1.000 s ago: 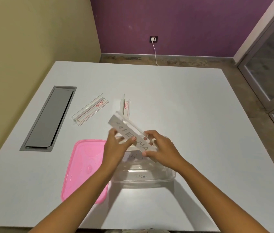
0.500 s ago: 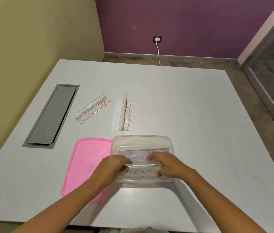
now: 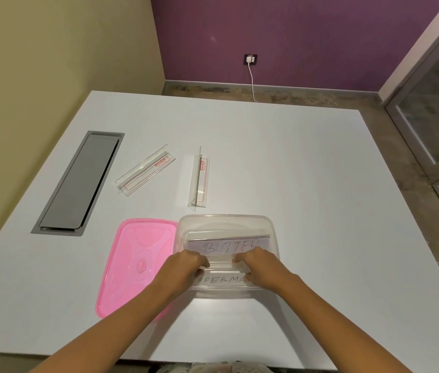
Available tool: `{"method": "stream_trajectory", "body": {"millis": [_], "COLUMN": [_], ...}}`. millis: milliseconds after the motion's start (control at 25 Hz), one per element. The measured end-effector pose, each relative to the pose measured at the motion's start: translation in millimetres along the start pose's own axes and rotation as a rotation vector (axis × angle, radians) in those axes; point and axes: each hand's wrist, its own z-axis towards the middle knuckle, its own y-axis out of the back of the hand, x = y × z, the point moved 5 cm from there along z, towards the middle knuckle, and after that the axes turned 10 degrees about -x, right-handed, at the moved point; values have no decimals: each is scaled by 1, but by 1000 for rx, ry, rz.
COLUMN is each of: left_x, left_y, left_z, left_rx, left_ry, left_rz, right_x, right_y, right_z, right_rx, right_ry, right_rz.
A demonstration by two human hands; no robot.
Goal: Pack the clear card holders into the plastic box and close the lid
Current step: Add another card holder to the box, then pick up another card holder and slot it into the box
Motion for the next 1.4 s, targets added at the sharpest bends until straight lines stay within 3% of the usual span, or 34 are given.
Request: {"method": "stream_trajectory", "body": {"millis": [200, 320, 520, 600, 800, 960, 1120, 1240, 1320, 1400], "left_x": [-5, -7, 29, 53, 85, 88, 93, 94, 84, 61], "left_y": [8, 36, 69, 63, 28, 20, 26, 34, 39, 43], "left_z": [0, 10, 66, 99, 160, 175, 177, 168, 158, 146], "left_rx": [-43, -275, -662, -619, -200, -135, -197, -271, -289, -190], "left_ry": [-6, 43, 410, 571, 778, 807, 822, 843, 886, 901], "left_rz": [-77, -179, -479, -486, -252, -170, -148, -347, -687, -987], "right_x": [6, 9, 4, 3, 1, -6, -9, -7, -5, -5], "right_y": [10, 34, 64, 66, 65, 72, 74, 77, 83, 88], "right_z": [-1, -2, 13, 21, 38, 44, 45, 44, 46, 47], "right_rx": [-50, -246, -507, -537, -497, -506, -506, -545, -604, -645], "right_ry": [25, 13, -70, -77, -79, -87, -109, -121, -149, -211], "right_rz": [63, 226, 412, 400, 382, 404, 435, 515, 613, 757]}}
